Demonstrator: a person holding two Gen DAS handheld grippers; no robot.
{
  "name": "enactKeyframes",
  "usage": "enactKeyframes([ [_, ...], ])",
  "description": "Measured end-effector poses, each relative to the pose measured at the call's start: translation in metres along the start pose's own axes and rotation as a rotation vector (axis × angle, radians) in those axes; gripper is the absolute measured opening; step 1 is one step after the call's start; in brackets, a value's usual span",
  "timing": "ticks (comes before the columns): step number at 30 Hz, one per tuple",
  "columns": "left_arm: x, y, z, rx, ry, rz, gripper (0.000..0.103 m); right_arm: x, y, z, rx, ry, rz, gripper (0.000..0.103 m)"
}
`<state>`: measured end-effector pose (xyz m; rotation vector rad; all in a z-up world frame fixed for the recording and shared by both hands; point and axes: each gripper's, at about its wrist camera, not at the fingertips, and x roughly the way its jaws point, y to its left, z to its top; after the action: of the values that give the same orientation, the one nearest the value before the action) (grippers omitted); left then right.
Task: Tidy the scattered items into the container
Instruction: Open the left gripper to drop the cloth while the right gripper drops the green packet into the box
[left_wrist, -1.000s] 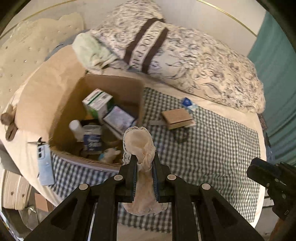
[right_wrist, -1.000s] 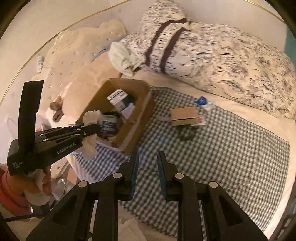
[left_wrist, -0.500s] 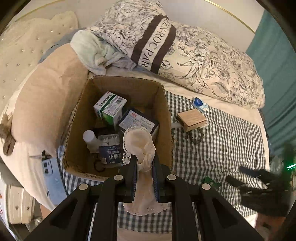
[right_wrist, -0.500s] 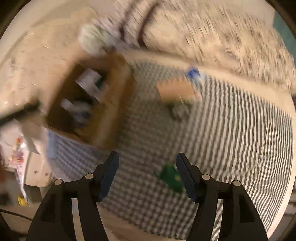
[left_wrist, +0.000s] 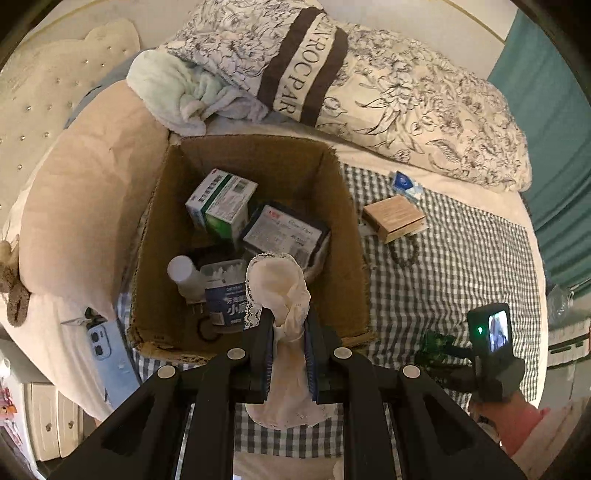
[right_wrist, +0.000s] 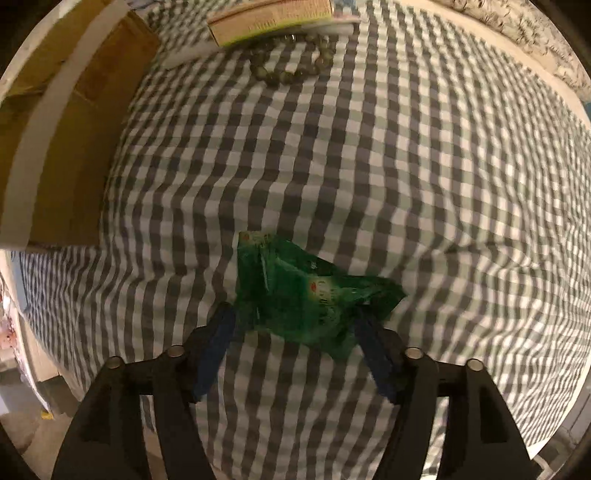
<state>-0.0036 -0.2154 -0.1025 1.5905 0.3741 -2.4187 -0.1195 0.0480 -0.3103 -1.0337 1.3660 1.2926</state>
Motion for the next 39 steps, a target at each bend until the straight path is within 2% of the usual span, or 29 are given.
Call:
enactKeyframes([
  [2,0.002,0.003,0.0,-0.008,0.009,0.01,0.014,0.007,-0.002,0.004,0.014,0.019,-0.015,0.066],
  [5,0.003,0.005,0.001,-0.016,0.01,0.009,0.015,0.002,-0.006,0.004,0.023,0.013,-0.026,0.046],
  [7,0.004,0.005,0.004,-0.016,0.008,0.0,0.015,-0.009,-0.01,0.0,0.02,0.003,-0.026,0.04],
  [11,0.007,0.003,0.011,-0.022,-0.002,-0.026,0.015,-0.051,-0.018,-0.007,0.044,-0.077,0.023,0.04],
  [14,0.011,0.002,0.014,-0.022,0.002,-0.045,0.014,-0.099,-0.013,-0.008,0.046,-0.169,0.087,0.04],
  [18,0.017,0.006,0.019,-0.032,0.006,-0.067,0.014,-0.172,0.015,-0.001,0.005,-0.307,0.178,0.04],
  [21,0.021,0.012,0.021,-0.031,0.01,-0.067,0.015,-0.212,0.053,0.011,-0.048,-0.379,0.239,0.04],
  [25,0.024,0.019,0.023,-0.025,0.015,-0.064,0.015,-0.23,0.114,0.032,-0.154,-0.424,0.28,0.04],
  [28,0.023,0.025,0.025,-0.002,0.011,-0.064,0.015,-0.226,0.142,0.042,-0.169,-0.433,0.307,0.043],
  [29,0.022,0.027,0.026,0.006,0.006,-0.061,0.019,-0.225,0.151,0.046,-0.16,-0.433,0.323,0.048],
  [30,0.021,0.029,0.027,0.013,0.003,-0.055,0.034,-0.226,0.159,0.051,-0.141,-0.438,0.331,0.053],
  [31,0.021,0.031,0.028,0.019,0.007,-0.048,0.065,-0.229,0.163,0.053,-0.114,-0.448,0.337,0.065],
  [32,0.021,0.034,0.029,0.02,0.011,-0.039,0.079,-0.232,0.163,0.054,-0.093,-0.46,0.342,0.069],
  [33,0.019,0.037,0.029,0.012,0.003,-0.028,0.089,-0.233,0.164,0.058,-0.079,-0.475,0.348,0.069],
  [35,0.015,0.044,0.031,0.0,-0.02,-0.024,0.09,-0.238,0.163,0.061,-0.068,-0.501,0.354,0.069],
  [39,0.015,0.048,0.035,0.007,-0.011,-0.018,0.09,-0.247,0.148,0.061,-0.012,-0.54,0.339,0.069],
])
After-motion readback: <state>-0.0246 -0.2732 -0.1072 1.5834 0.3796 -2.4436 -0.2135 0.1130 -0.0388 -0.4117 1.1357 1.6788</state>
